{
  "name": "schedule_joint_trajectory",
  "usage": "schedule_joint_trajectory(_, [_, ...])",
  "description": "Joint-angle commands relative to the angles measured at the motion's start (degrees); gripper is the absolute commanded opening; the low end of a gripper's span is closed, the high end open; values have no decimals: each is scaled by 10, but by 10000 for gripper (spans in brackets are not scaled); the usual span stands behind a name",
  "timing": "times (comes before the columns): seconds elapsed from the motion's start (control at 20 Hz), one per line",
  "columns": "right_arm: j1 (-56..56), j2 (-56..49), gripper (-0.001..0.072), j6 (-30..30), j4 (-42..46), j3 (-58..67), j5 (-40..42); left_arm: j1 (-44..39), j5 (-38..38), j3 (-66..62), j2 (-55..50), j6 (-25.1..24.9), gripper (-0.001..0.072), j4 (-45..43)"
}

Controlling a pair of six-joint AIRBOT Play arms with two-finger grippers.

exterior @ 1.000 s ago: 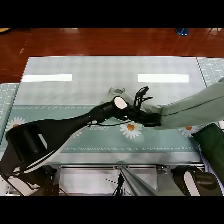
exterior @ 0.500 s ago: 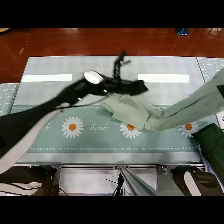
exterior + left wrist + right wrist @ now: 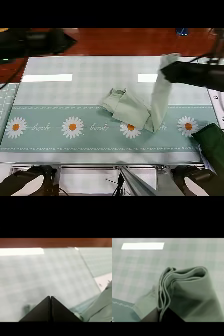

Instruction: Fold the shirts.

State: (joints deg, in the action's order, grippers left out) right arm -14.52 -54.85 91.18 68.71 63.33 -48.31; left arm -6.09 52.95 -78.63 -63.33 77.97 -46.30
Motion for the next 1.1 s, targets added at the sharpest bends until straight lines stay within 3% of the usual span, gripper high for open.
schedule_joint_trajectory(0.0, [-116, -121, 22, 18, -15, 0, 118, 86, 55, 0, 71, 17, 17, -43])
schedule_joint_trajectory(0.1, [-167, -188, 26, 18, -40, 0, 159, 104, 69, 0, 91, 17, 17, -43])
schedule_joint_trajectory(0.15, [-187, -218, 132, 18, -56, 0, 178, 109, 77, 0, 99, 17, 17, -43])
schedule_joint_trajectory(0.2, [-205, -246, 374, 21, -77, 0, 196, 109, 83, 0, 105, 16, 17, -44])
schedule_joint_trajectory(0.25, [-215, -267, 483, 29, -93, 0, 205, 110, 88, 0, 109, 16, 17, -43])
schedule_joint_trajectory(0.4, [-197, -260, 484, 30, -93, 0, 183, 111, 93, 0, 112, 16, 18, -55])
schedule_joint_trajectory(0.5, [-144, -210, 484, 30, -48, 0, 121, 113, 93, 0, 111, 16, 18, -76])
schedule_joint_trajectory(0.7, [30, -73, 483, 26, 187, 0, -107, 115, 93, 0, 111, 16, 19, -132])
schedule_joint_trajectory(0.8, [146, -36, 473, -33, 268, -10, -228, 115, 98, 0, 111, 16, 19, -151])
schedule_joint_trajectory(0.95, [313, -13, 505, -95, 145, -98, -263, 115, 127, 0, 108, 16, 49, -170])
schedule_joint_trajectory(1.05, [382, -14, 548, -134, -10, -188, -249, 115, 144, 5, 106, 16, 218, -171])
